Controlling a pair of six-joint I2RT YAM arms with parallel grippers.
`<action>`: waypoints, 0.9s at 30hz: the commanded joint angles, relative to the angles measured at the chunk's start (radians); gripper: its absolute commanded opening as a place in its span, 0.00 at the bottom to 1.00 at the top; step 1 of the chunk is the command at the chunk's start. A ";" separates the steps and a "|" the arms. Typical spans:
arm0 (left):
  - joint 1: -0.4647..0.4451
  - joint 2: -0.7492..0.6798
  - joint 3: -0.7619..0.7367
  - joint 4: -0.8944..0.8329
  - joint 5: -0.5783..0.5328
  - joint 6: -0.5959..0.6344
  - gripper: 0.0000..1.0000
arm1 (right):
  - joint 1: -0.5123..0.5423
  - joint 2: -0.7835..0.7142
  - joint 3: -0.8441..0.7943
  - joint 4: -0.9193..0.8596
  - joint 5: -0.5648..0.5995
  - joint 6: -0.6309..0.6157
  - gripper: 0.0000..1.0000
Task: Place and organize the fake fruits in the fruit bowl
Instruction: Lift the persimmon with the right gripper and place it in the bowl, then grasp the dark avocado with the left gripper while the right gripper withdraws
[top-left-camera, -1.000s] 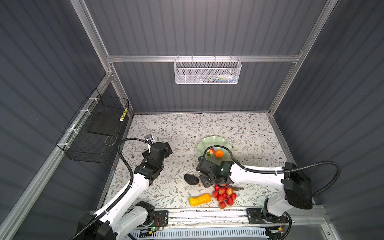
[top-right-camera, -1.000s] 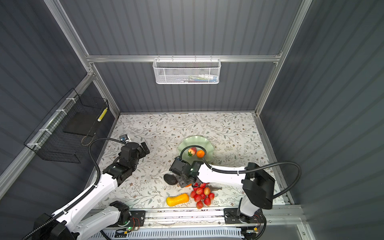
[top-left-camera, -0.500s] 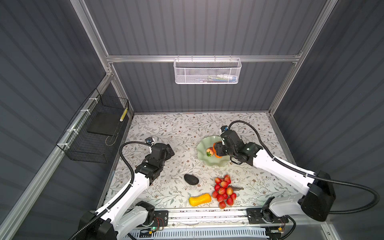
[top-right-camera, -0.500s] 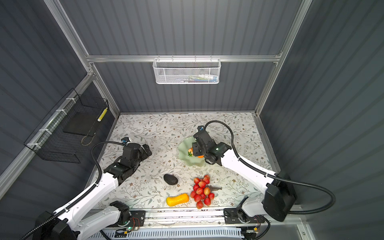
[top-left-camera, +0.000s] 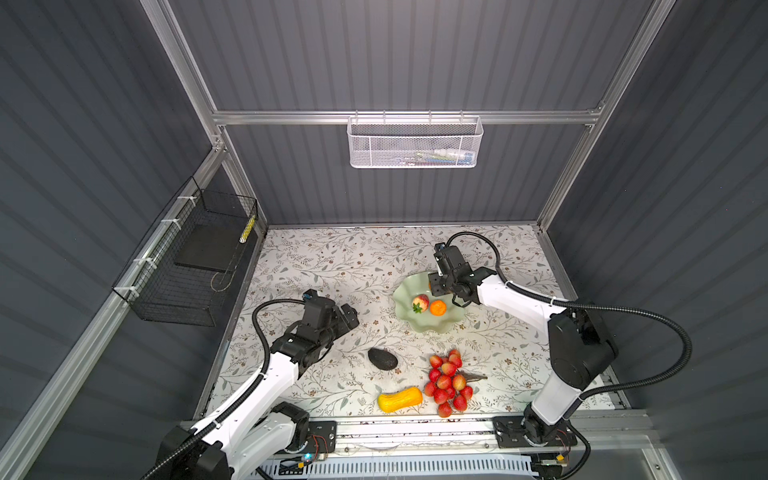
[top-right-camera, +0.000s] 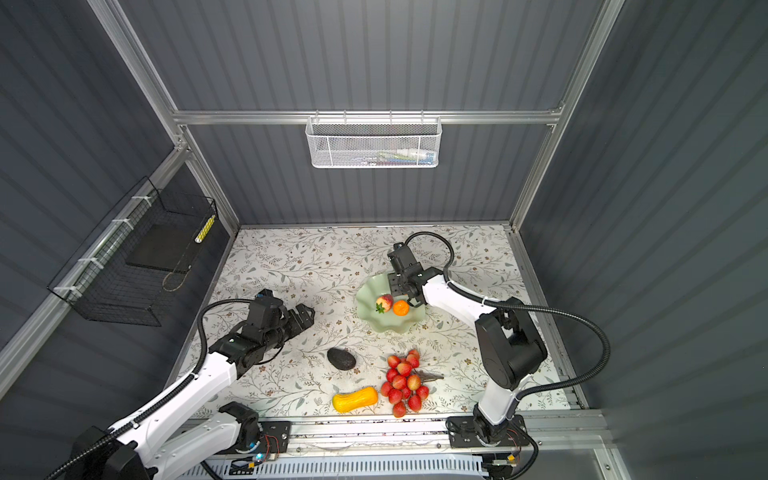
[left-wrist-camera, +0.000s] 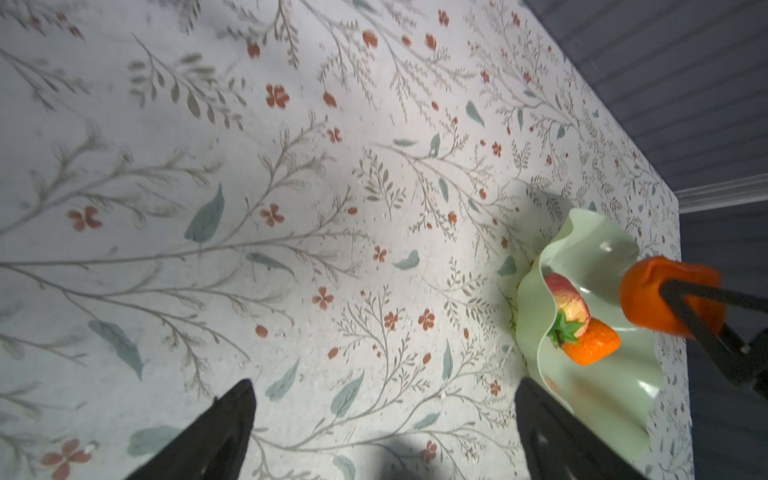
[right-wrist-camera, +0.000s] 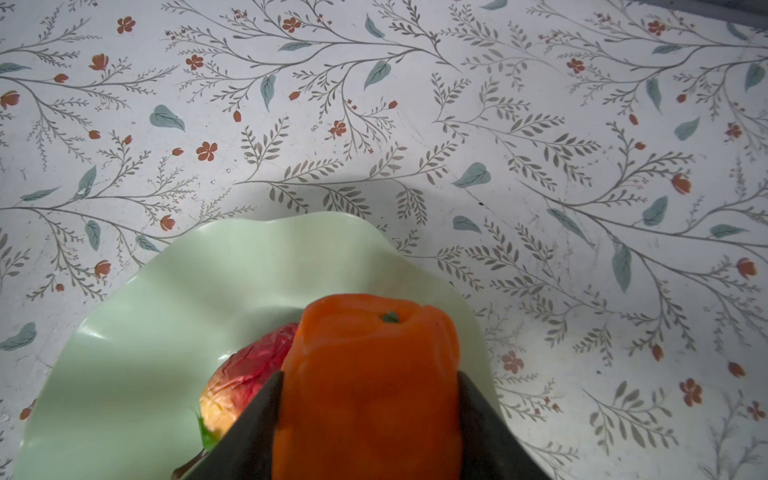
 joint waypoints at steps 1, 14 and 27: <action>0.001 -0.026 -0.047 -0.012 0.129 -0.065 0.97 | -0.004 0.019 0.023 0.024 -0.023 -0.018 0.49; -0.182 -0.090 -0.095 -0.056 0.113 -0.196 0.95 | -0.004 0.057 0.049 0.024 -0.014 -0.029 0.75; -0.341 0.008 -0.086 0.018 0.066 -0.273 0.95 | -0.005 -0.280 -0.066 0.047 0.031 0.032 0.99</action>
